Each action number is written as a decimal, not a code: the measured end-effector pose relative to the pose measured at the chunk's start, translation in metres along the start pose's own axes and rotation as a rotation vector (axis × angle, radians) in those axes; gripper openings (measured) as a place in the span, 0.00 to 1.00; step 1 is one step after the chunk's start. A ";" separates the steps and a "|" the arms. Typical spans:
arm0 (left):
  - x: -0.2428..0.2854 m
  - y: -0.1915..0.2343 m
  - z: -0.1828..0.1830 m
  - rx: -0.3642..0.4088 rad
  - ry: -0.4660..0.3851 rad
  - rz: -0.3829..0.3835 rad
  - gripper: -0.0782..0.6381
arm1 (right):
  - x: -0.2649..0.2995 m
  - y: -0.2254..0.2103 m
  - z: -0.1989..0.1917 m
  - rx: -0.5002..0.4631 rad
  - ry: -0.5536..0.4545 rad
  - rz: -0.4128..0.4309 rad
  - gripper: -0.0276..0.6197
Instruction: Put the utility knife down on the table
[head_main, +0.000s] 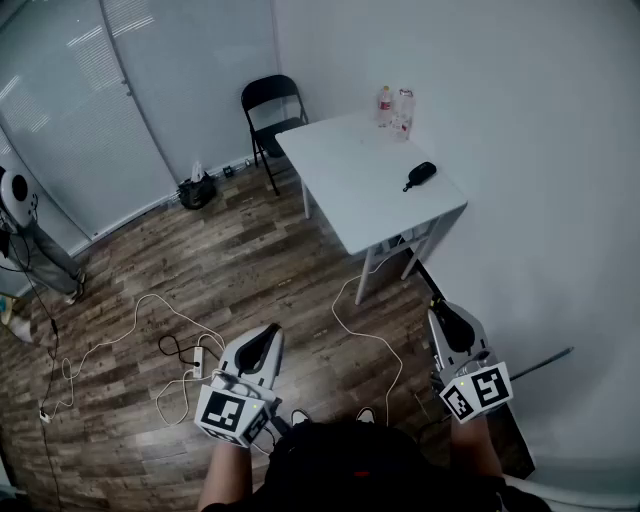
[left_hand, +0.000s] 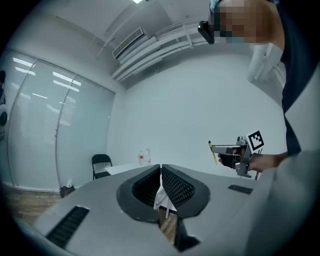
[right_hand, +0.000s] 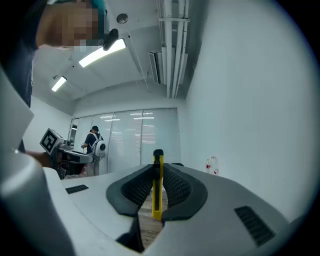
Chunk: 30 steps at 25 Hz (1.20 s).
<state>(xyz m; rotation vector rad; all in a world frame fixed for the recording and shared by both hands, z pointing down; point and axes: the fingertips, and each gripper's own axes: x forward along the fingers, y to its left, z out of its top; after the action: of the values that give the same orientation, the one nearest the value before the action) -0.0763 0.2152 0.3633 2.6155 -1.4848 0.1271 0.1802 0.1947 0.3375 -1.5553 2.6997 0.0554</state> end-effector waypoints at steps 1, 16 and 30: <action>0.001 0.000 0.001 -0.001 -0.016 -0.010 0.15 | 0.001 0.000 -0.001 0.000 0.001 0.002 0.16; -0.004 0.002 0.002 0.011 -0.042 -0.029 0.15 | 0.007 0.015 -0.002 0.012 0.006 0.026 0.16; -0.037 0.045 -0.009 -0.017 -0.032 -0.028 0.15 | 0.035 0.073 -0.002 0.038 0.013 0.085 0.16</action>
<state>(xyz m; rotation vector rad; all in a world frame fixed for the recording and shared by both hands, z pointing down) -0.1338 0.2255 0.3702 2.6356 -1.4525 0.0693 0.0997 0.2009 0.3398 -1.4349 2.7586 -0.0043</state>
